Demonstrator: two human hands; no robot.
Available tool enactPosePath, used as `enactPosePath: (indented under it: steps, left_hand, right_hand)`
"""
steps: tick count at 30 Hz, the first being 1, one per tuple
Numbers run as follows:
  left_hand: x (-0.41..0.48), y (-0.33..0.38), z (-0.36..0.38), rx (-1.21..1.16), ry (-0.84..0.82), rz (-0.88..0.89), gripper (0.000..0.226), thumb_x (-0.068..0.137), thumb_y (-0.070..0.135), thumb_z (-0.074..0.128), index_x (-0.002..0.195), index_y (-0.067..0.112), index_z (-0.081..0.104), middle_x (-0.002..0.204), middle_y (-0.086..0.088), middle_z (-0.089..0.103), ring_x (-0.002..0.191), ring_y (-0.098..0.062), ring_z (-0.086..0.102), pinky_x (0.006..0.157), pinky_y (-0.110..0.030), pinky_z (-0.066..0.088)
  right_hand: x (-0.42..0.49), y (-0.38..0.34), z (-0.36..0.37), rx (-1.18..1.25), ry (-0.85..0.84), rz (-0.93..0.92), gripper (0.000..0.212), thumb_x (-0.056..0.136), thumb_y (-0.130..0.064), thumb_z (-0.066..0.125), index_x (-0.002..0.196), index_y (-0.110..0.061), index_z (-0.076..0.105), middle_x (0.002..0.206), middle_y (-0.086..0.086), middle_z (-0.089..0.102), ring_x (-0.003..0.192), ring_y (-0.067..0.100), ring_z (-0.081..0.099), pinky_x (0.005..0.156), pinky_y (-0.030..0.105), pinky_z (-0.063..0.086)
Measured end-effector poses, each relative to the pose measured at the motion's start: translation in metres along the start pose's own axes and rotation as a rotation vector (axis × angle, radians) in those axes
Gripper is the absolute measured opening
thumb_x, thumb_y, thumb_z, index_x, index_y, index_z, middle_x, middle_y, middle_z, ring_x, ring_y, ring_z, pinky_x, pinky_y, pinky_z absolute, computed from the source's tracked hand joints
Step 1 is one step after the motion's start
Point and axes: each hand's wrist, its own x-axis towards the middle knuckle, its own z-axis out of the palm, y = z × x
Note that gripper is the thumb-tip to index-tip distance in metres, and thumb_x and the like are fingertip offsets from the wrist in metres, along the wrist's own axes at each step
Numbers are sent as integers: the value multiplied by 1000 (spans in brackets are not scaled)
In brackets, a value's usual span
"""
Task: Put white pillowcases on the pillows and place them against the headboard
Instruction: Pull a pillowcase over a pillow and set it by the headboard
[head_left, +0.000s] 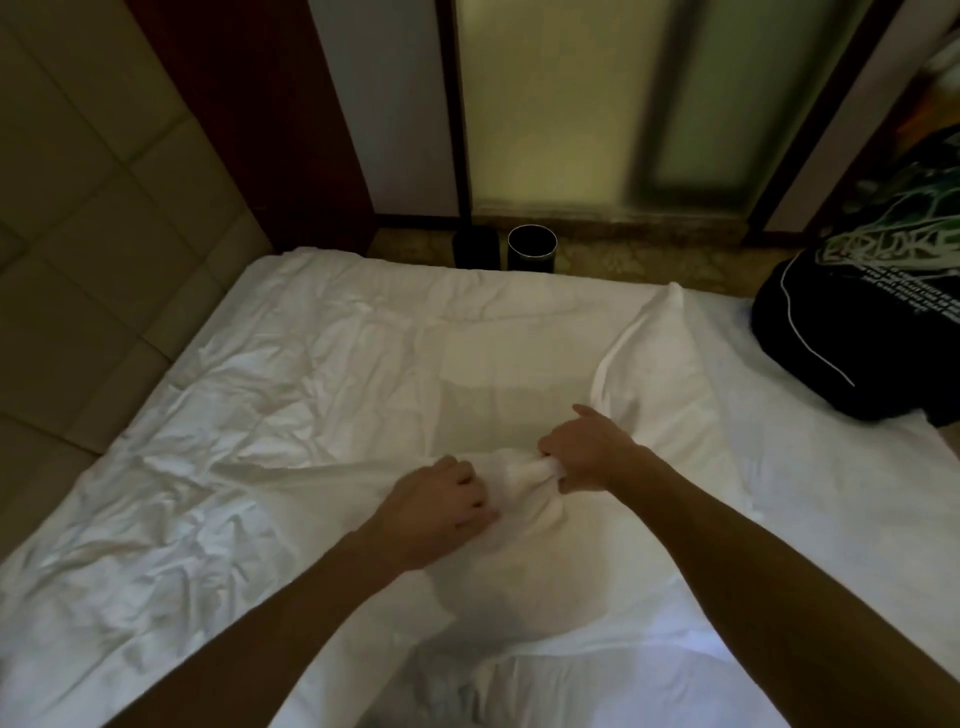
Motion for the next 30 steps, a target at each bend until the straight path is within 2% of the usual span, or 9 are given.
enactPosePath:
  steps: [1,3,5,7,10,16,20,26,30]
  left_hand:
    - [3,-5,-5,17,10,-63,40,92,58,44,110,27,62,110,0,59,103,-22,56,76,-36,53]
    - [12,-16,-14,97,-72,-207,68,82,66,48,137,27,47,135,-6,49,125,-26,47,93,-40,47]
    - [20,-22,-22,120,-216,-312,82,79,71,46,145,24,37,141,-8,47,128,-29,46,100,-42,40]
    - [27,-23,-31,125,-333,-331,55,89,60,50,130,24,47,126,-3,58,115,-25,56,92,-37,40]
    - [29,-28,-46,222,-266,-222,29,96,45,51,115,23,52,113,0,65,104,-23,62,85,-34,42]
    - [27,-53,-104,217,-224,-125,24,96,46,51,105,24,52,101,-3,68,94,-26,64,69,-32,36]
    - [9,-77,-145,186,-210,-88,24,96,48,52,104,26,56,88,8,61,81,-17,58,67,-31,35]
    - [-47,-143,-187,163,-313,-51,21,96,44,54,108,27,59,88,11,54,82,-10,51,69,-29,32]
    - [-107,-209,-184,138,-327,-81,20,95,46,56,104,29,58,89,11,57,83,-11,53,68,-29,34]
  right_hand:
    - [-5,1,-1,8,26,12,37,82,-45,69,112,-26,60,112,-3,66,109,18,60,110,40,30]
    - [-15,4,-6,37,63,46,32,80,-45,70,105,-27,62,105,-4,67,99,18,63,90,32,41]
    - [-24,7,-11,62,84,73,28,80,-46,70,100,-28,64,101,-6,67,95,16,64,80,29,43]
    - [-31,9,-18,86,71,94,31,79,-48,70,105,-30,66,103,-8,68,97,15,63,77,28,40]
    - [-37,5,-33,58,35,85,40,78,-51,71,112,-31,65,107,-8,68,96,15,62,77,28,39]
    - [-46,-9,-78,97,33,137,50,76,-56,73,118,-32,62,110,-10,66,99,14,61,78,28,40]
    - [-44,-35,-108,183,32,175,56,72,-59,75,118,-29,63,109,-10,65,97,14,59,79,28,41]
    - [-9,-125,-146,279,56,197,54,70,-56,77,114,-28,65,102,-9,66,92,13,59,85,29,47]
    - [35,-196,-162,281,89,165,57,70,-58,77,117,-30,61,107,-10,65,97,13,58,81,27,40]
